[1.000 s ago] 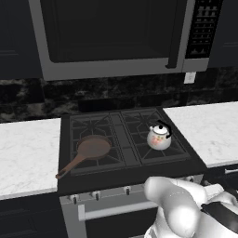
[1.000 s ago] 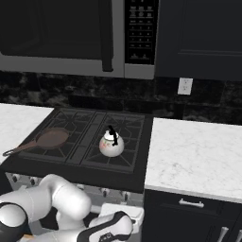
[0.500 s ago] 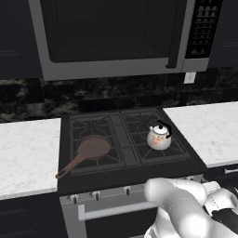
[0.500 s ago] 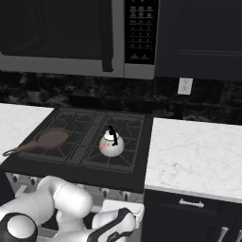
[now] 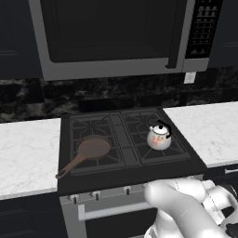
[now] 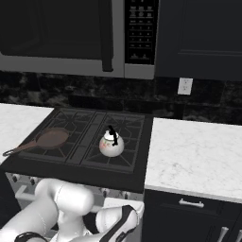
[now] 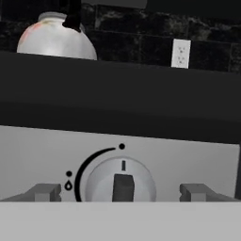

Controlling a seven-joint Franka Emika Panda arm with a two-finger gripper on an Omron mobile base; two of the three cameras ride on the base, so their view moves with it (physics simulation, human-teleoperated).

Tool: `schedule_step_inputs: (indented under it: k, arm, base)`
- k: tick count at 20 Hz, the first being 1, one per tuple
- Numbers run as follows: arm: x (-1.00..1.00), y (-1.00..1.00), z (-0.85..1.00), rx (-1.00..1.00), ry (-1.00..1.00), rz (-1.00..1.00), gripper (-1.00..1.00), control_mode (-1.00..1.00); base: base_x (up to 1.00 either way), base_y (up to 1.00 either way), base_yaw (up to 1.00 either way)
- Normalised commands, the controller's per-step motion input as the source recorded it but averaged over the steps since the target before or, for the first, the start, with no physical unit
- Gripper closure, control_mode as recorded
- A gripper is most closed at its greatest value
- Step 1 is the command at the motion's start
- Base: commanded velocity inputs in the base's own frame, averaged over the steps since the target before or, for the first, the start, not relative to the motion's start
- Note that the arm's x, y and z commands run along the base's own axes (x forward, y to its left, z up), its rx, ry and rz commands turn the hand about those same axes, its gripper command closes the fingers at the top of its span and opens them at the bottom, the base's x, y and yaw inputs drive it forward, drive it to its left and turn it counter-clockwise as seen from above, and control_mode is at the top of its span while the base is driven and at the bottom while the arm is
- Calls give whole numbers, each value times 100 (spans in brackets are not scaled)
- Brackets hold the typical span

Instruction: Pick the kettle from the counter and place it on a stove burner. Then turn the burner on.

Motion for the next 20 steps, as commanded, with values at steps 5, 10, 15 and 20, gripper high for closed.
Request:
schedule_step_inputs:
  k: [5, 10, 15, 20]
  arm:
    - [20, -2, -23, 0, 0, 0, -100, -100]
    - [14, 0, -10, 0, 0, 0, 100, -100]
    - [3, 0, -1, 0, 0, 0, 100, -100]
    - [0, 0, 0, 0, 0, 0, 100, -100]
  base:
    - [0, 0, 0]
    - [0, 0, 0]
    - [0, 0, 0]
    - [0, 0, 0]
